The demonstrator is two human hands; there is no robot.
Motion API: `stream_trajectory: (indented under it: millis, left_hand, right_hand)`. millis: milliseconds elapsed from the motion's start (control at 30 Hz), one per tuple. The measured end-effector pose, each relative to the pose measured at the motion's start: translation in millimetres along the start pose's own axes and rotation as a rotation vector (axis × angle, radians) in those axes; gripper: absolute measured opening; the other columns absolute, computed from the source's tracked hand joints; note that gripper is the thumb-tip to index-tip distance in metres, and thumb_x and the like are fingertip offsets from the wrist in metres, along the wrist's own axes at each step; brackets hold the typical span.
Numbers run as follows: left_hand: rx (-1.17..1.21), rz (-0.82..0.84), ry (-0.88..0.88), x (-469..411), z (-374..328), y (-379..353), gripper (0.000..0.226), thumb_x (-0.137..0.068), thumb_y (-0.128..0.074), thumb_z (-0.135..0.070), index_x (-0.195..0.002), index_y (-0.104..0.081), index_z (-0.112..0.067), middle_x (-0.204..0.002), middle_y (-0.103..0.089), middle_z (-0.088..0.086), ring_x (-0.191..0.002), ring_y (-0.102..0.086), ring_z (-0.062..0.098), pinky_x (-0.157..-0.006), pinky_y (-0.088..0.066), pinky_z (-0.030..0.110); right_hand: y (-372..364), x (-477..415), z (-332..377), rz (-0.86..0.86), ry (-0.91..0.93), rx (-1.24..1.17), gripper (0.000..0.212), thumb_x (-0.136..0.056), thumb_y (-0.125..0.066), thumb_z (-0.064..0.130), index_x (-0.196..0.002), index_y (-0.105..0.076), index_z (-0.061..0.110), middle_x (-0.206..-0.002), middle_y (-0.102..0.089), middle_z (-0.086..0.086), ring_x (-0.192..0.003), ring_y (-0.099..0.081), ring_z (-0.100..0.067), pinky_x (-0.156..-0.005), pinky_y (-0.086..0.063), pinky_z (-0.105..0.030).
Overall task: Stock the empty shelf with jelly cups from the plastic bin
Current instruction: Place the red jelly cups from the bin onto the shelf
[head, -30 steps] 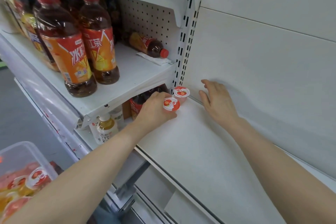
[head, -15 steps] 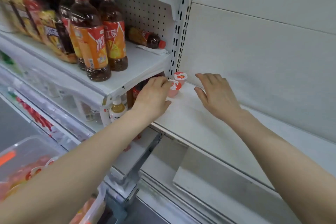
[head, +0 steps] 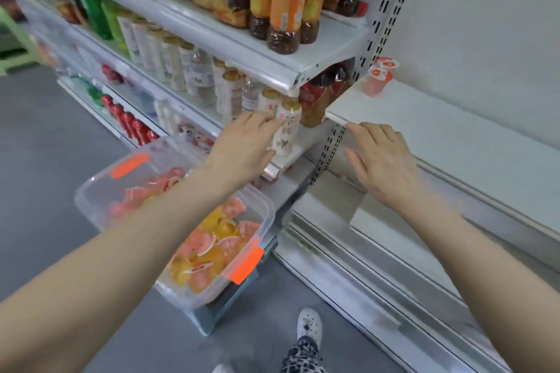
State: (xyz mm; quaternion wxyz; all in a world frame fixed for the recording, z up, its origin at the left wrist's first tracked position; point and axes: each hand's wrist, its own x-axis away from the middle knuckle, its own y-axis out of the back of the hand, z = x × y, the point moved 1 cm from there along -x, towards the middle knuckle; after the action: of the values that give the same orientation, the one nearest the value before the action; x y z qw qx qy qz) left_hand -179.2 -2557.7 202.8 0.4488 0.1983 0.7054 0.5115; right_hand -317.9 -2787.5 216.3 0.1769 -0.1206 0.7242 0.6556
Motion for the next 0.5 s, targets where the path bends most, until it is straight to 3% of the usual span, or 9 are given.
stream_trajectory:
  millis: [133,367,500]
  left_hand:
    - [0.058,0.048,0.224,88,54,-2,0.057,-0.079,-0.071,-0.018,-0.133,-0.055,-0.013,-0.126,-0.057,0.011,-0.114,-0.054,0.034,-0.093,-0.047,0.045]
    - [0.071,0.235,0.594,219,107,-24,0.052,-0.076,-0.075,-0.011,-0.126,-0.062,-0.012,-0.117,-0.062,0.014,-0.105,-0.058,0.040,-0.083,-0.052,0.049]
    - [0.050,0.263,0.630,250,114,-43,0.044,-0.073,-0.077,-0.009,-0.116,-0.068,-0.011,-0.106,-0.067,0.014,-0.095,-0.062,0.040,-0.080,-0.054,0.046]
  right_hand:
    - [-44,18,68,0.077,0.078,-0.130,0.047,-0.096,-0.046,0.035,-0.133,-0.052,0.006,-0.125,-0.058,-0.015,-0.109,-0.054,-0.035,-0.090,-0.046,-0.047]
    - [-113,24,185,0.308,0.257,-0.327,0.048,-0.087,-0.051,0.028,-0.132,-0.054,0.011,-0.121,-0.060,-0.009,-0.104,-0.058,-0.030,-0.086,-0.046,-0.039]
    - [-154,8,229,0.642,0.251,-0.337,0.053,-0.091,-0.058,0.038,-0.138,-0.047,0.016,-0.135,-0.052,-0.006,-0.122,-0.050,-0.029,-0.097,-0.044,-0.040]
